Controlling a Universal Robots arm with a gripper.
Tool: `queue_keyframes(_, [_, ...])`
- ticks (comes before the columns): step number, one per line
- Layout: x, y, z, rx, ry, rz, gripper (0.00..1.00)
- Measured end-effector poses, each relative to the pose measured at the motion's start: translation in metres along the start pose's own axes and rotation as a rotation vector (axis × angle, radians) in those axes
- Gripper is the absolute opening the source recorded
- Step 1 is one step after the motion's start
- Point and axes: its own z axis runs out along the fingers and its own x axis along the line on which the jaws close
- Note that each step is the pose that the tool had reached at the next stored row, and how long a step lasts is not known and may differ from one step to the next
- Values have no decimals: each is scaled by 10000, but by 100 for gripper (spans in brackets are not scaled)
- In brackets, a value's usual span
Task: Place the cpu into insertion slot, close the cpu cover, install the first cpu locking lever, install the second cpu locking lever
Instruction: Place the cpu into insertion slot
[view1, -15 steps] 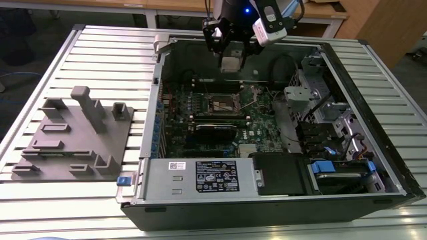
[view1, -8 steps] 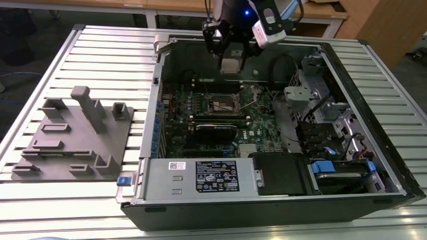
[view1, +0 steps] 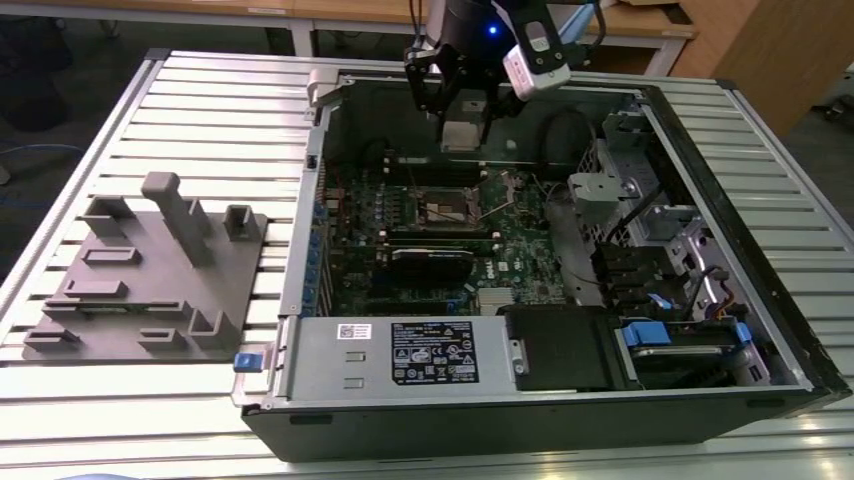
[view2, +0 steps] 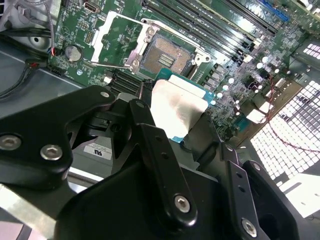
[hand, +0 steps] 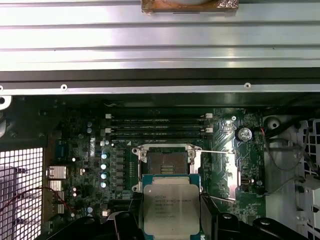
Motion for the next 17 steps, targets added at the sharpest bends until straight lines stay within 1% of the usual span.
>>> queue_keyframes(5, [0,0,1,1,0,1,54])
queue_keyframes(10, [0,-1,20,0,-1,0,54])
queue_keyframes(17, [0,-2,22,1,0,0,54])
